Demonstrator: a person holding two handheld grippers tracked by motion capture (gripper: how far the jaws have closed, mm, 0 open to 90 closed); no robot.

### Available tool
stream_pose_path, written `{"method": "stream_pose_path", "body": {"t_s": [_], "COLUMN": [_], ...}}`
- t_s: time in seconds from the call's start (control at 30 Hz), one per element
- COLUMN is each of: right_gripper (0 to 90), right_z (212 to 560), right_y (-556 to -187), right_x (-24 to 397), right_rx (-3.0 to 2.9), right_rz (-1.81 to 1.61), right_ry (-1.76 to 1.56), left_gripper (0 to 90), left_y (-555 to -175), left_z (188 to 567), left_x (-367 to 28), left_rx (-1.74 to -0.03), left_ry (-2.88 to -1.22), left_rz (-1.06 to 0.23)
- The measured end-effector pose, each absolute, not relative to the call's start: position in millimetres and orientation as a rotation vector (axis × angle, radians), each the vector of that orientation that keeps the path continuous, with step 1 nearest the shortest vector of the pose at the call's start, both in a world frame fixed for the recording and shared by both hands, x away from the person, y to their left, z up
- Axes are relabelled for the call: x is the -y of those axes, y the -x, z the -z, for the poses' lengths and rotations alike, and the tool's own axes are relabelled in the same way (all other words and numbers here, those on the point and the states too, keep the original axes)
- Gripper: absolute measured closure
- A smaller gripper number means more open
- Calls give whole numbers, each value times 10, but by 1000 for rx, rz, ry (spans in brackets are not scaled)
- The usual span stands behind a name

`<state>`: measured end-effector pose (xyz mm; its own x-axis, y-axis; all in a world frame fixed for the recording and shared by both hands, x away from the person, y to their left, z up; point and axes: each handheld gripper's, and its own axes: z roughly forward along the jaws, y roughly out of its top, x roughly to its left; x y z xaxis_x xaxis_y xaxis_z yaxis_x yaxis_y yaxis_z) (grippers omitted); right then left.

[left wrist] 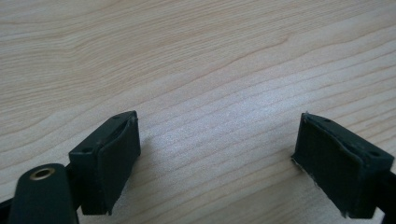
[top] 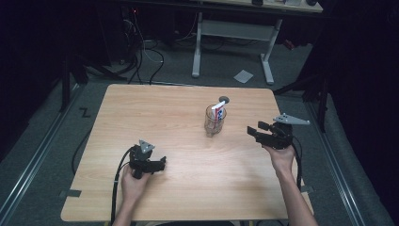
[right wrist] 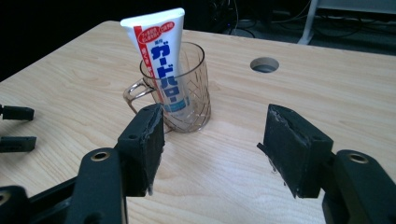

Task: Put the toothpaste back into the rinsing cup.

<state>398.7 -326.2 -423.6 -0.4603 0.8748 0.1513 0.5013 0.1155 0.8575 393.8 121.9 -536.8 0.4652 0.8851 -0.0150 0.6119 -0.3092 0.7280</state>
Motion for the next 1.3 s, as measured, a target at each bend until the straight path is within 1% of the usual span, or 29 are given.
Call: {"method": "stream_pose_path", "body": {"t_s": [0.3, 0.77, 1.1, 1.3], "right_gripper": [384, 390, 392, 386], "right_z": [4344, 4625, 4914, 5042], "right_y": [-3902, -3849, -3898, -3926], "right_x": [3355, 3469, 3424, 3281], "right_rx": [-2012, -1941, -1963, -2024], "right_rz": [-1242, -1357, -1255, -1062], "right_ry": [-1350, -1453, -1503, -1445], "left_gripper": [147, 147, 147, 147], "left_y": [-3937, -3934, -3933, -3933], "left_z": [5368, 5369, 5368, 5368], "left_x": [-1217, -1216, -1217, -1216], "left_rx": [-1240, -1240, -1239, -1239], "left_ry": [-2040, -2039, -2040, -2040], "left_rz": [-519, -519, -519, -520]}}
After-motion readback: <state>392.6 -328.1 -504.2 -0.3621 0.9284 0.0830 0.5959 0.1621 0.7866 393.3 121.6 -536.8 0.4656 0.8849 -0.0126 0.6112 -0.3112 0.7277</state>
